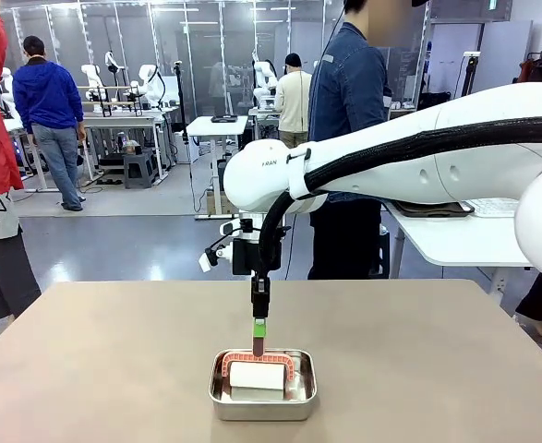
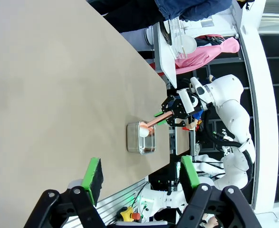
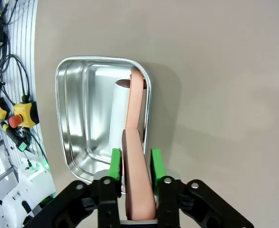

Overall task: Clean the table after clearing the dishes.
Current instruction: When the right (or left) Handle tray is removed, use the right hand (or left hand) to clean the right (or left) side of the table with the Lint Roller.

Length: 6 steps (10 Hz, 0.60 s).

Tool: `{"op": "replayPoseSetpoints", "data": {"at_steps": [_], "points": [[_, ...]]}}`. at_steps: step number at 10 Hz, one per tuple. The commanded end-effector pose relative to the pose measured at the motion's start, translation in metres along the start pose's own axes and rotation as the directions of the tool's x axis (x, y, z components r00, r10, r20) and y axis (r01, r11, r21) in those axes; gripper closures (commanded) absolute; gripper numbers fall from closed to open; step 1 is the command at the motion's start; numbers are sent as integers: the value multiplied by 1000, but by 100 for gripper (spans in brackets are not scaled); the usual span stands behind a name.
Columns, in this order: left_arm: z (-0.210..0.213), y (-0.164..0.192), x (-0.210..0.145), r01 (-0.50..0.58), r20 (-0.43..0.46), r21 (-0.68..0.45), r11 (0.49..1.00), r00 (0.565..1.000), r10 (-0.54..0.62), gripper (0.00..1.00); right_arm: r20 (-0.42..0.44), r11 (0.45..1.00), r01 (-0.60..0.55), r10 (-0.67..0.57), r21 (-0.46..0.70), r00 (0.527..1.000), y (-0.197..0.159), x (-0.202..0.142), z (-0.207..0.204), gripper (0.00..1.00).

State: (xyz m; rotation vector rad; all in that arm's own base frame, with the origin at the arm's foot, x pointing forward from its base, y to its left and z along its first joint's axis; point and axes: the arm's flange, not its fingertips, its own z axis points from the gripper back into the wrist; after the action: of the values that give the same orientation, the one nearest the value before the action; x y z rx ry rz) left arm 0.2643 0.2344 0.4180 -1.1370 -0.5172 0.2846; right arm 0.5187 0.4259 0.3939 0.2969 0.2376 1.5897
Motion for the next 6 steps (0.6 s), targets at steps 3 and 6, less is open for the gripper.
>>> {"op": "replayPoseSetpoints", "data": {"at_steps": [3,6], "points": [[4,-3,-2,-3,-7,8,1000,1000,4,17,4,998,61,-61,-14,998,10,3,5,100],[4,-3,-2,-3,-7,8,1000,1000,4,17,21,993,119,-119,-18,993,33,2,27,100]]}}
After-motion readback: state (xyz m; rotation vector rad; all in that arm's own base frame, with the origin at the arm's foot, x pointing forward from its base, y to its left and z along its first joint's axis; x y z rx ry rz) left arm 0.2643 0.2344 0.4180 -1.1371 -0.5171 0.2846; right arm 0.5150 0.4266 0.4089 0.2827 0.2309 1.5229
